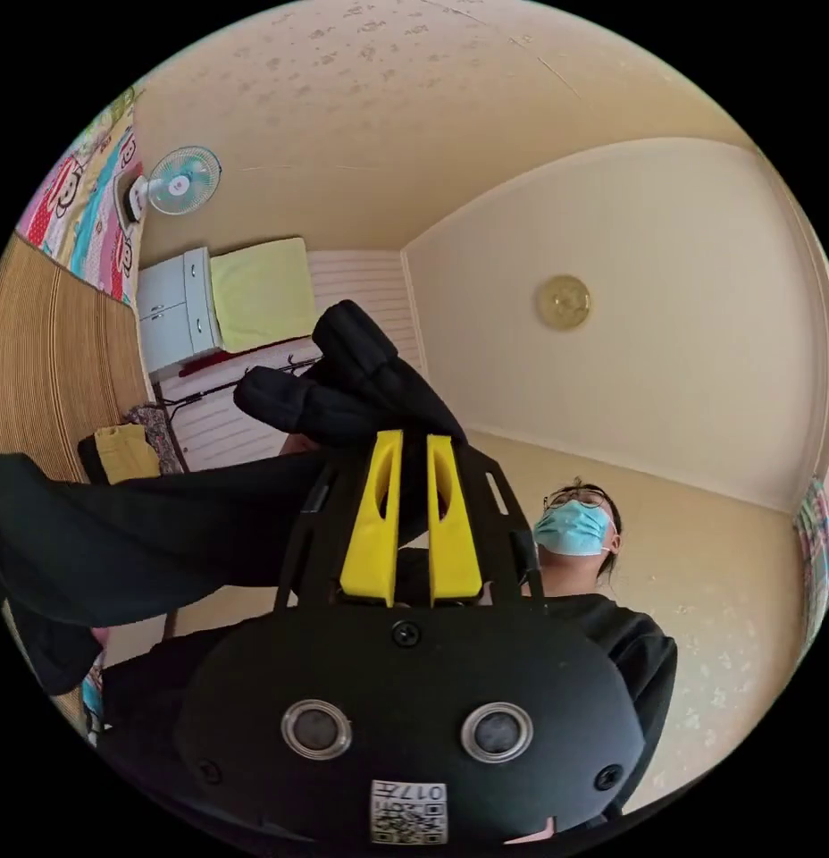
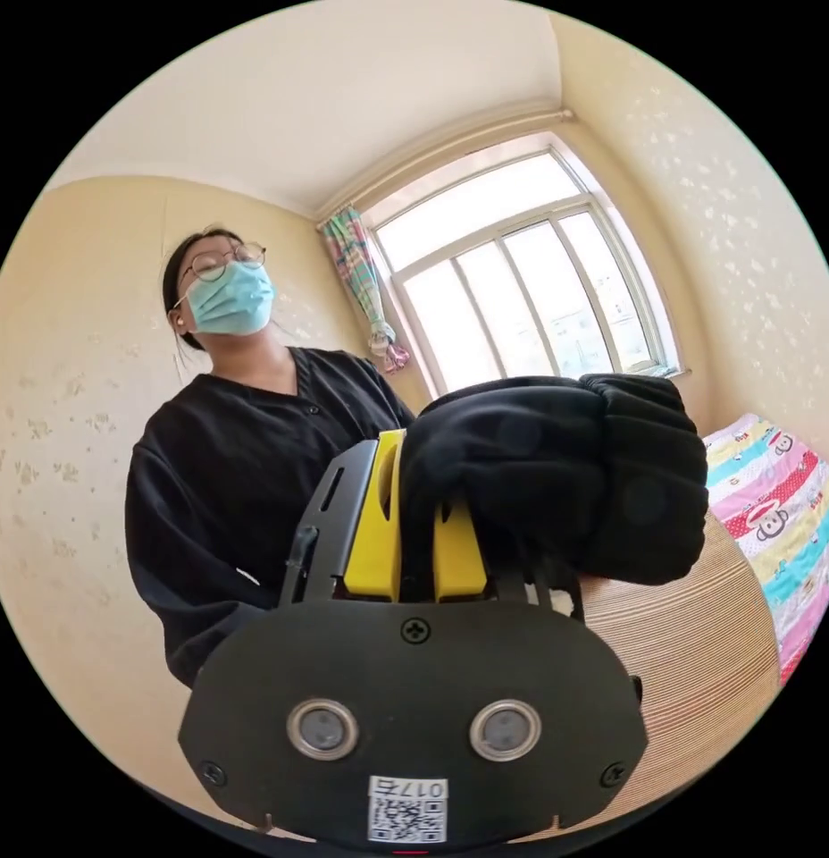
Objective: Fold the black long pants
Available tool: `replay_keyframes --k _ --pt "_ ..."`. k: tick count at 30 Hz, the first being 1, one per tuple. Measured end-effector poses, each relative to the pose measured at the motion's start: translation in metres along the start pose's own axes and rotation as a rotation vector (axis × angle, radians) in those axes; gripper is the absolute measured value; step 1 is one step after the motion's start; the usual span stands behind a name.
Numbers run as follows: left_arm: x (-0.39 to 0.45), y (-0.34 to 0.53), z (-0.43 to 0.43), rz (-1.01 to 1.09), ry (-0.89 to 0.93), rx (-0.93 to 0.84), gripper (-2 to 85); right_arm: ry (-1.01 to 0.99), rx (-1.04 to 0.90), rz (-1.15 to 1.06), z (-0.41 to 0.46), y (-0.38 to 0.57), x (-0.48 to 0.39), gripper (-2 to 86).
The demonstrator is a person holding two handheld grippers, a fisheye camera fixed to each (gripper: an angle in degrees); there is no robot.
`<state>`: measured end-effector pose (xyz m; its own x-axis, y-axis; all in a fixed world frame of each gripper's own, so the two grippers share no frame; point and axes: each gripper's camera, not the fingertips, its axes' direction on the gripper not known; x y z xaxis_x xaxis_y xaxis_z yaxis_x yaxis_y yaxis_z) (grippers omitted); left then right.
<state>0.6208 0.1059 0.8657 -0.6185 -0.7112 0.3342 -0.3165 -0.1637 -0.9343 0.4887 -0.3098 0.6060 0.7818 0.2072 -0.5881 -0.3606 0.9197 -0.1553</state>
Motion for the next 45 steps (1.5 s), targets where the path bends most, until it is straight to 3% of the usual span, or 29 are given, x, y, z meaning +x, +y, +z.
replay_keyframes --k 4,8,11,13,15,20,26,31,36,38,40,45 --pt "0.054 -0.010 0.063 0.317 -0.256 -0.222 4.1 -0.008 0.083 -0.061 -0.022 0.022 -0.010 5.0" --pt "0.076 -0.002 0.114 0.531 -0.447 -0.345 3.7 -0.027 0.317 0.136 -0.045 0.062 0.015 7.0" --pt "0.072 0.008 0.152 0.641 -0.554 -0.538 3.6 -0.032 0.377 0.135 -0.039 0.077 0.018 5.9" --pt "0.059 0.016 0.173 0.646 -0.531 -0.667 3.7 -0.031 0.463 0.025 -0.035 0.083 0.008 5.0" --pt "0.051 0.021 0.180 0.640 -0.470 -0.702 4.1 -0.008 0.597 -0.224 -0.032 0.091 -0.017 4.8" --pt "0.035 0.013 0.168 0.572 -0.399 -0.638 6.5 -0.061 0.760 -0.509 -0.050 0.092 -0.047 4.6" --pt "0.006 -0.005 0.131 0.421 -0.612 -0.459 13.5 -0.045 0.799 -0.523 -0.069 0.086 -0.058 4.4" --pt "-0.050 -0.029 0.119 0.180 -0.375 -0.382 13.0 0.072 0.662 -0.401 -0.052 0.068 -0.052 4.5" --pt "-0.097 -0.036 0.080 0.019 -0.089 -0.168 5.7 -0.050 0.674 -0.441 -0.054 0.058 -0.042 5.0" --pt "-0.100 -0.038 0.078 0.034 -0.097 -0.151 5.8 -0.070 0.616 -0.429 -0.049 0.046 -0.039 5.5" --pt "-0.092 -0.043 0.080 0.067 -0.237 -0.161 8.1 -0.087 0.582 -0.412 -0.040 0.037 -0.032 5.9" --pt "-0.065 -0.058 0.080 0.245 -0.282 -0.180 5.0 -0.065 0.585 -0.341 -0.037 0.029 -0.012 6.2"
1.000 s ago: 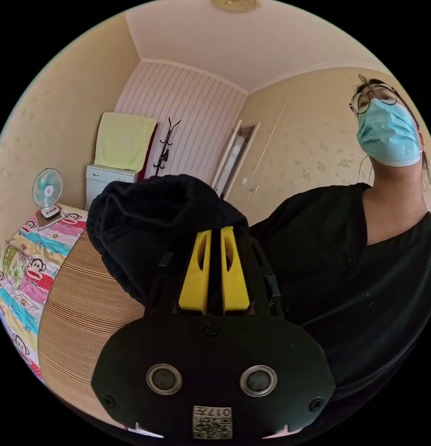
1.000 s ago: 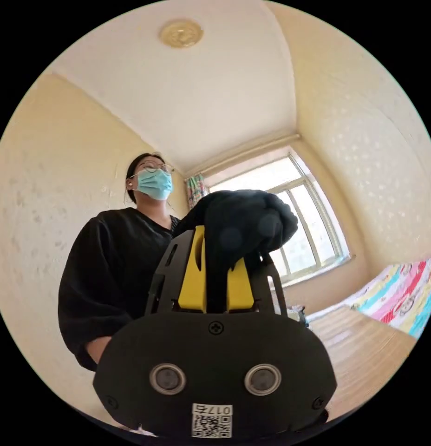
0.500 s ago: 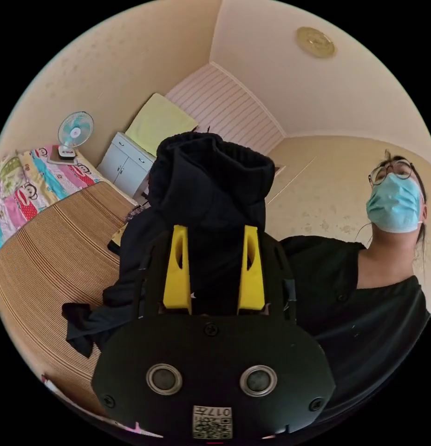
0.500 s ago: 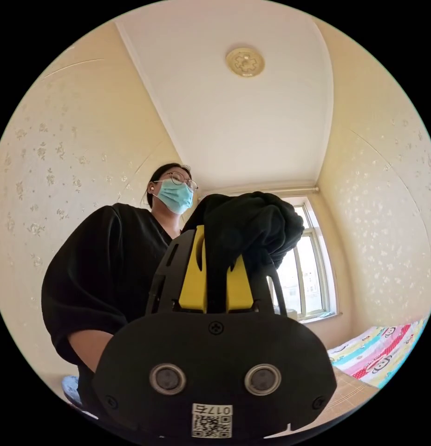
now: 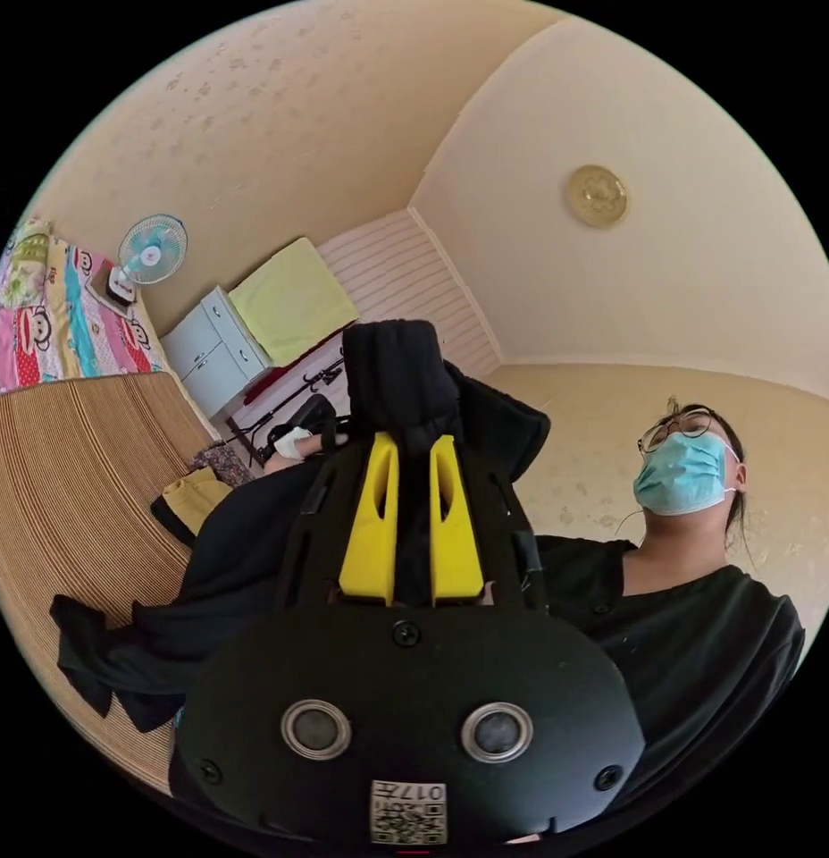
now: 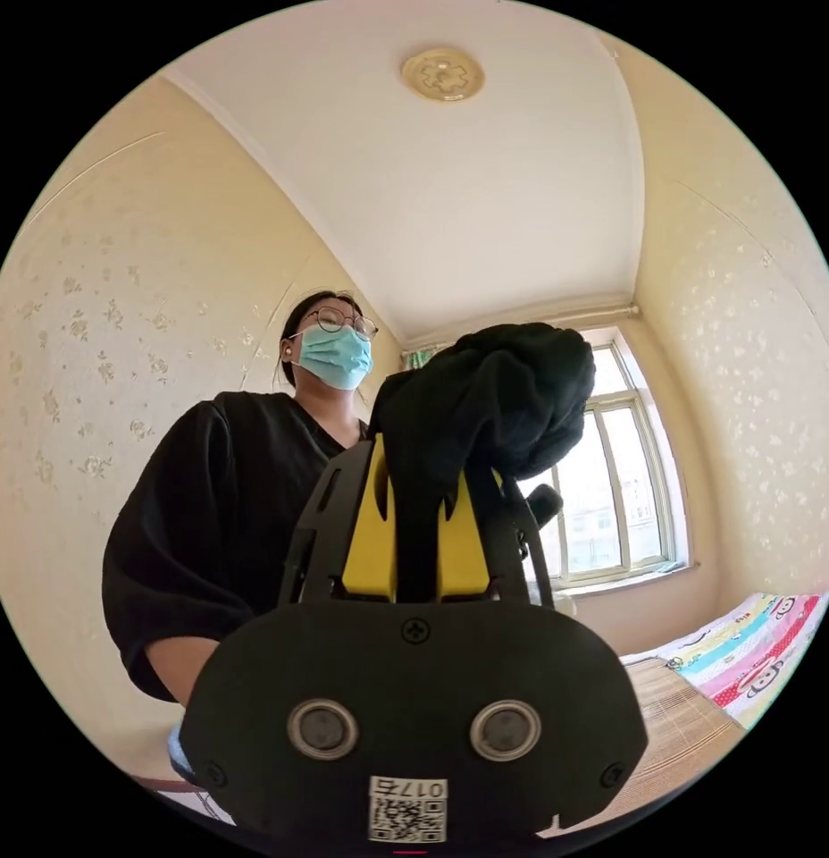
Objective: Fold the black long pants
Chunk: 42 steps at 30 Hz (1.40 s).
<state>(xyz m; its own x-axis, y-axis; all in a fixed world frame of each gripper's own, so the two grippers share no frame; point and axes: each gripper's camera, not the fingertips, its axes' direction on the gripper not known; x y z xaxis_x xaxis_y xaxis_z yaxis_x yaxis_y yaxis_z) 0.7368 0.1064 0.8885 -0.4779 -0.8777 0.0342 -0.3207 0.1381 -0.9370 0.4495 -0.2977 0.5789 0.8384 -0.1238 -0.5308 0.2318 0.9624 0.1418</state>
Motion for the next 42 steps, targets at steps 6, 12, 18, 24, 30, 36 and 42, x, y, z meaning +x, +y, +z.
replay_keyframes --k 6,12,18,24,30,36,42 --pt "0.031 -0.025 -0.008 0.230 0.036 0.030 3.6 0.147 -0.081 0.298 -0.005 -0.004 0.041 9.7" --pt "0.038 -0.043 -0.010 0.280 0.011 0.096 3.5 0.562 -0.055 0.460 -0.030 -0.002 0.018 12.0" --pt "0.040 -0.057 0.016 0.294 0.030 0.078 3.6 0.784 -0.088 0.293 0.007 0.019 -0.056 11.5" --pt "0.057 -0.080 0.050 0.355 0.095 -0.033 3.7 0.891 0.115 0.163 0.017 0.066 -0.120 11.4" --pt "0.079 -0.095 0.096 0.383 0.150 -0.090 3.7 0.944 0.272 0.115 0.011 0.098 -0.172 12.2" --pt "0.108 -0.105 0.135 0.411 0.278 -0.163 3.7 0.882 0.199 0.038 0.018 0.084 -0.211 14.5" --pt "0.135 -0.105 0.177 0.414 0.389 -0.233 3.8 1.161 0.173 0.124 0.026 0.090 -0.192 17.8"
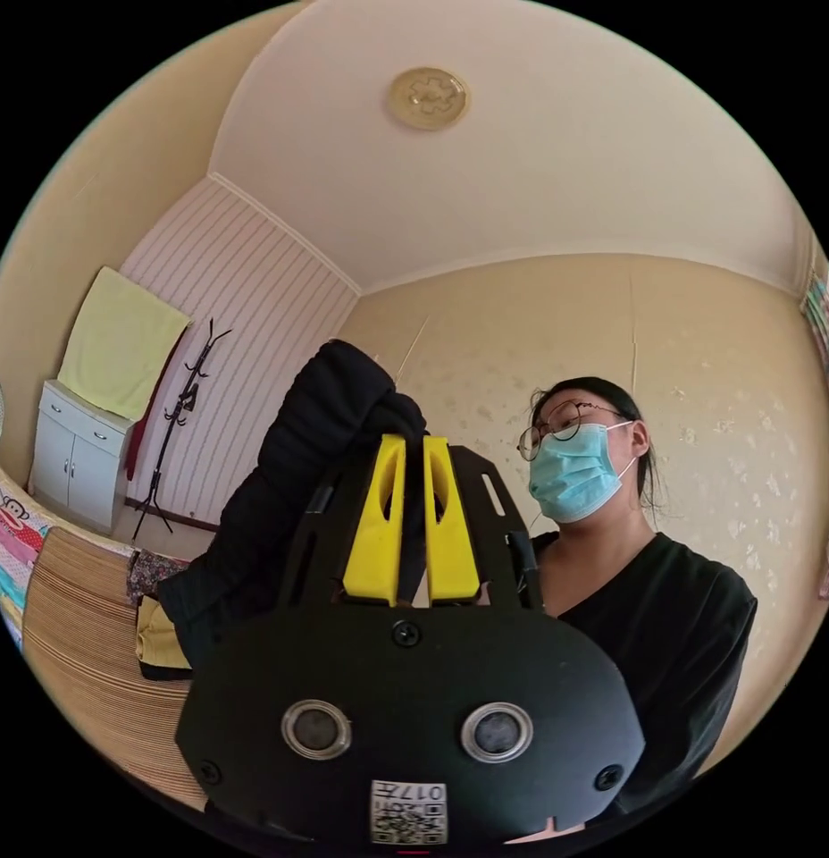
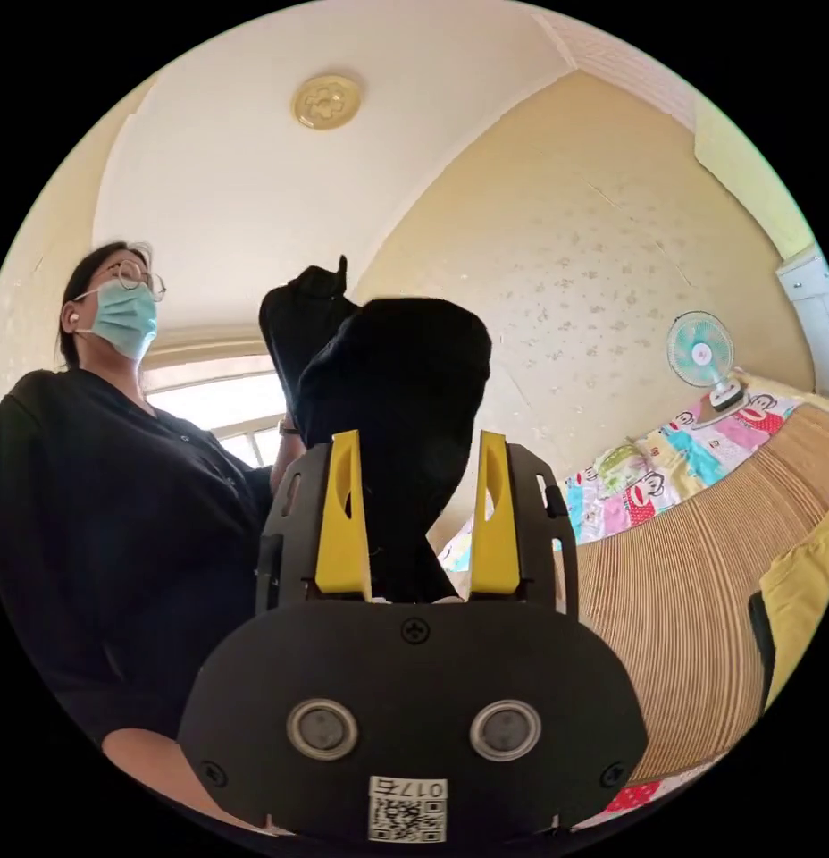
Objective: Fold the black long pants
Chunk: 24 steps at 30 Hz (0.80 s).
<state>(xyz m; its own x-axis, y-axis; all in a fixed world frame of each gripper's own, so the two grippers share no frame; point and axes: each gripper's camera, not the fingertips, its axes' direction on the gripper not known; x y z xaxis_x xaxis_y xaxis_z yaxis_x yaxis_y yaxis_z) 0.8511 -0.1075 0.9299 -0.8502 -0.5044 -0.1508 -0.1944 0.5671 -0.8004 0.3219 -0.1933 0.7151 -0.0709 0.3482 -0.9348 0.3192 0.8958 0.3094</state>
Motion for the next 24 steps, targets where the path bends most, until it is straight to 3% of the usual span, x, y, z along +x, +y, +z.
replay_keyframes --k 4,7,12,14,17,24 --pt "0.017 -0.007 0.031 0.033 0.052 -0.045 3.8 -0.201 0.060 0.145 0.019 0.008 0.035 18.9" --pt "0.028 -0.011 0.050 0.026 0.073 -0.062 3.8 -0.293 -0.019 0.199 0.052 0.008 0.049 20.2" --pt "0.048 -0.014 0.050 0.005 0.094 -0.005 3.8 -0.813 -0.023 0.151 0.089 -0.022 0.036 12.8" --pt "0.064 -0.017 0.039 0.020 0.058 0.030 3.7 -0.889 0.007 0.091 0.084 -0.041 0.027 10.0" --pt "0.103 -0.026 0.015 0.078 -0.068 0.067 3.8 -0.790 0.023 -0.056 0.063 -0.093 -0.007 7.1" --pt "0.213 -0.054 -0.028 0.244 -0.489 0.130 3.8 -0.403 -0.241 -0.485 0.074 -0.236 -0.181 3.1"
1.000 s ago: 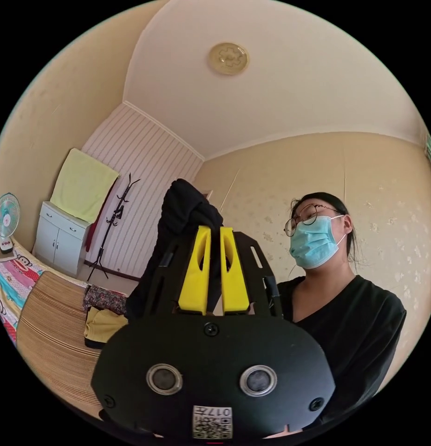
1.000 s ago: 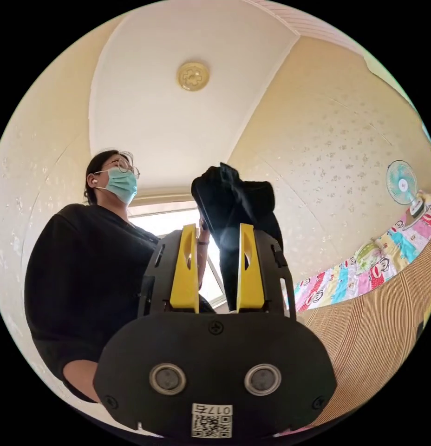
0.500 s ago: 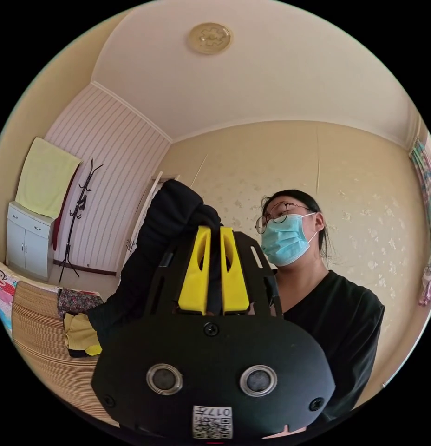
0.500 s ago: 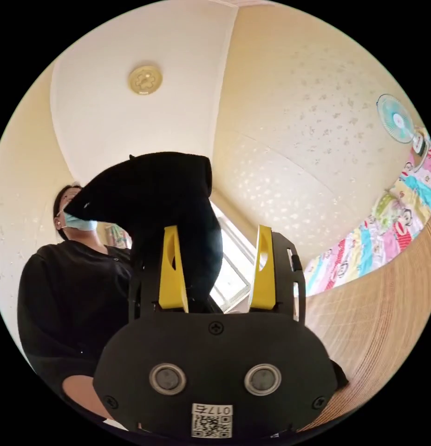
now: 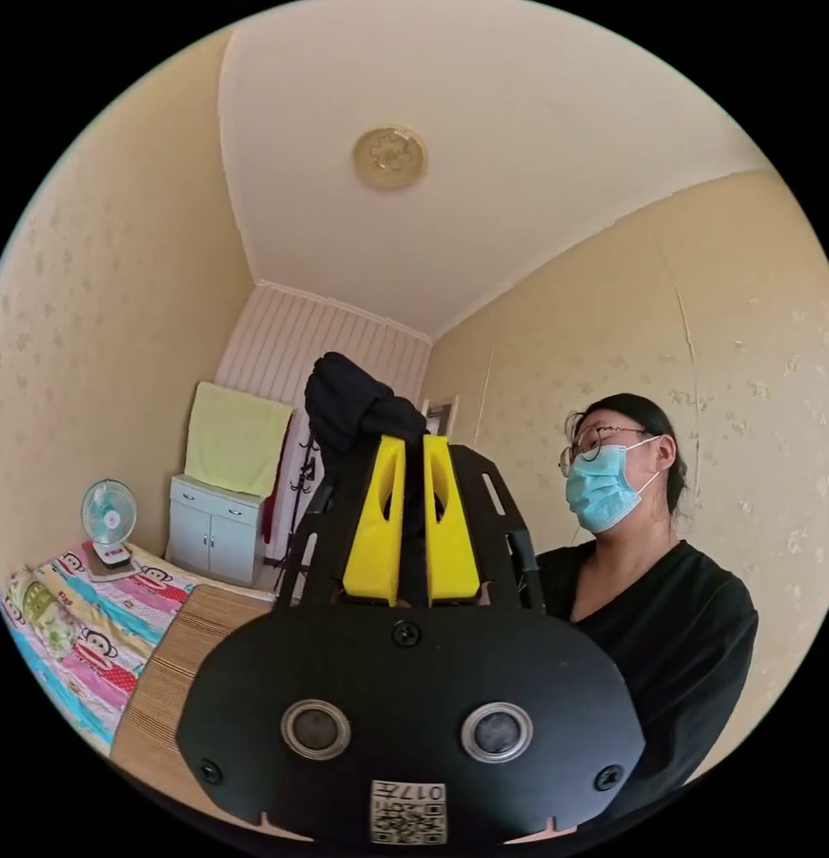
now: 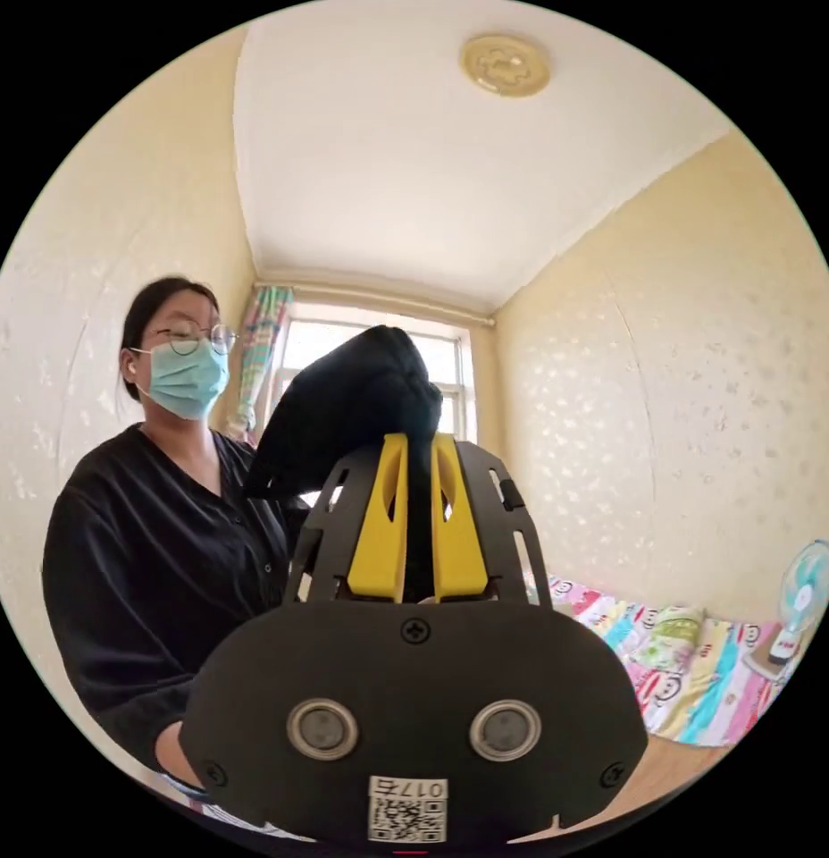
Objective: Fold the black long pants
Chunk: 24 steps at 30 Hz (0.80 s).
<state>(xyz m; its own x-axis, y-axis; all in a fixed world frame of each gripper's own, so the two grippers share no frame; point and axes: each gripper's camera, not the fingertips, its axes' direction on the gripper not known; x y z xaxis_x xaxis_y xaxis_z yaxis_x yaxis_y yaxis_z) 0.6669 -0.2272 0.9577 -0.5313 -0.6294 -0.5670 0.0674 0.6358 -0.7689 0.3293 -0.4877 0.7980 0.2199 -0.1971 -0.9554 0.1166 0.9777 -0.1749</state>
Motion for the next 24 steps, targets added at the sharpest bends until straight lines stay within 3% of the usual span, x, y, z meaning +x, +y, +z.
replay_keyframes --k 5,9,13,24 --pt "0.053 -0.039 -0.027 0.123 -0.215 0.018 3.8 0.242 -0.133 -0.085 0.053 -0.095 -0.065 2.9" --pt "0.090 -0.072 -0.019 0.219 -0.612 -0.083 3.4 0.499 -0.282 -0.027 0.088 -0.147 -0.086 3.0" --pt "0.117 -0.091 -0.010 0.232 -0.651 -0.025 3.2 0.468 -0.234 -0.088 0.097 -0.165 -0.105 3.1" --pt "0.199 -0.095 -0.016 0.335 -0.679 0.282 3.7 0.663 0.009 -0.247 0.101 -0.155 -0.219 2.9"
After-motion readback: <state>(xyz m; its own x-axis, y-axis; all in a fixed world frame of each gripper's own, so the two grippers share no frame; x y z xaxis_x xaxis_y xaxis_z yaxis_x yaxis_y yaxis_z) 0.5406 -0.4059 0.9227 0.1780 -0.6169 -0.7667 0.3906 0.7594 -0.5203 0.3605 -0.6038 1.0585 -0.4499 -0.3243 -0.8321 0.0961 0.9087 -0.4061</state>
